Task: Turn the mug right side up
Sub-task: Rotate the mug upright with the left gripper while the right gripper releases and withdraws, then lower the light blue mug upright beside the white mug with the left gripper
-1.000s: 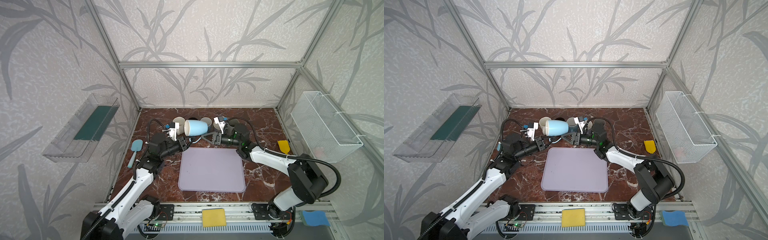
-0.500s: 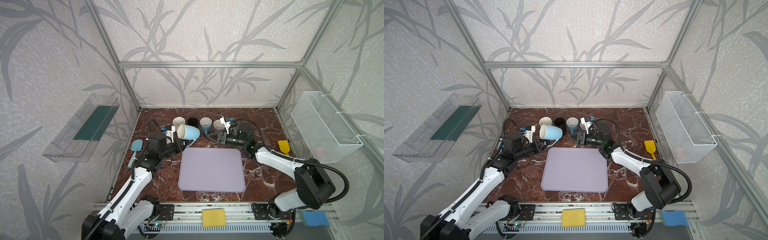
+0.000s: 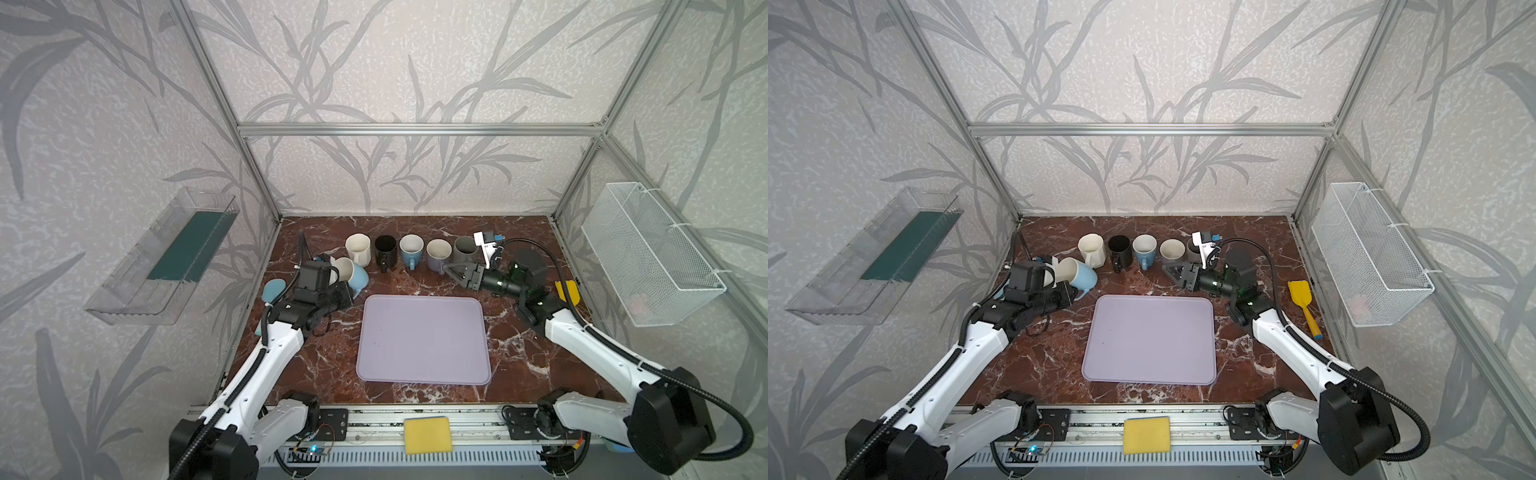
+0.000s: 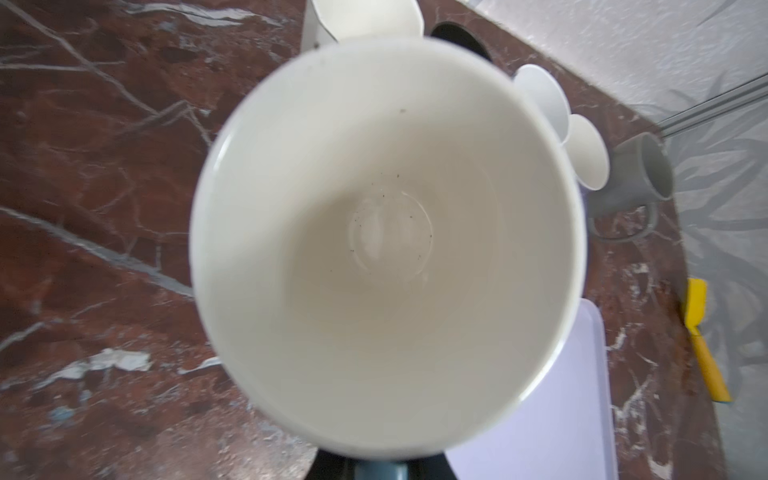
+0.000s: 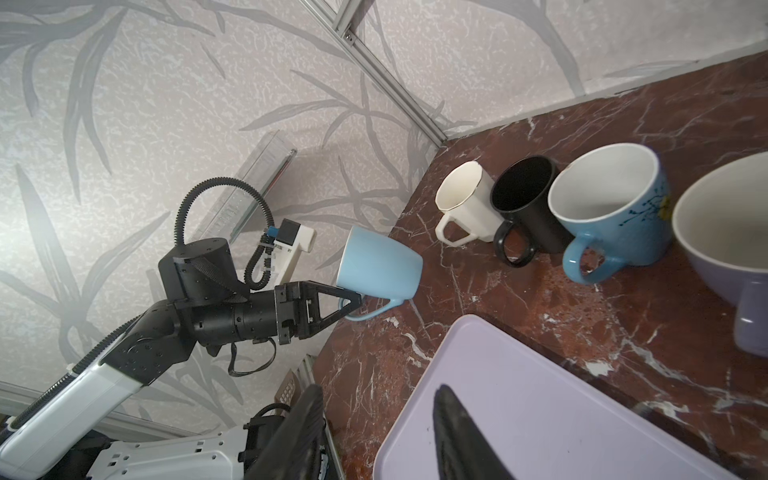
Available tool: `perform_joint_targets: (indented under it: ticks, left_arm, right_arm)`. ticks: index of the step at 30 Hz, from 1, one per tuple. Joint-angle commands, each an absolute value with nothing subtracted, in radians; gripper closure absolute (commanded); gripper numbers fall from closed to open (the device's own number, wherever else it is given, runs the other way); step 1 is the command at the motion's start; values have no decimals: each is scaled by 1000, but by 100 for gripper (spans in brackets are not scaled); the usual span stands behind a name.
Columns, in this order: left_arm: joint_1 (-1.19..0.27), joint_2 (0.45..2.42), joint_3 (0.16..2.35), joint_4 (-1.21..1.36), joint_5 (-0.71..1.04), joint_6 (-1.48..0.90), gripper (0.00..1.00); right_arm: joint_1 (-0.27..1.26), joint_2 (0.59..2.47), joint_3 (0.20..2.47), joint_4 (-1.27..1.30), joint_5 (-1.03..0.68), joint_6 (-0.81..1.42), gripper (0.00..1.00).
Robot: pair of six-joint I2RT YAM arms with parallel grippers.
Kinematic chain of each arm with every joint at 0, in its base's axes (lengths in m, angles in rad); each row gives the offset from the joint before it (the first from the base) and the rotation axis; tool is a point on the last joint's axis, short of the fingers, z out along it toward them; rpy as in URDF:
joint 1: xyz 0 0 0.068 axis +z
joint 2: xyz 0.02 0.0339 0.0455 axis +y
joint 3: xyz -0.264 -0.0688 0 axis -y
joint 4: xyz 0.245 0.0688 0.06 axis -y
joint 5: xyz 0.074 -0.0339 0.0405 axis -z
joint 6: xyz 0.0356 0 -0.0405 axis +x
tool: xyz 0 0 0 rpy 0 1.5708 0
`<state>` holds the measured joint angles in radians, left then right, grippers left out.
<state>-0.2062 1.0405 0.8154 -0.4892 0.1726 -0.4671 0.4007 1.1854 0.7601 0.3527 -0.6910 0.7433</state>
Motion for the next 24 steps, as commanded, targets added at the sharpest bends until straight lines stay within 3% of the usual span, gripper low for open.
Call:
perform_joint_targets:
  ticks: [1,9,24]
  left_arm:
    - [-197,1057,897,-520,27,-382,100]
    - [-156,1179,990,-550,-109,-292,100]
    - [-67,1436,1123,-476,-93,-187,100]
  right_arm:
    - [383,1141,752,285,-692,704,55]
    - [351,1085,744,217,-707,686,55]
    - [305,1028,745,85,-716,643,55]
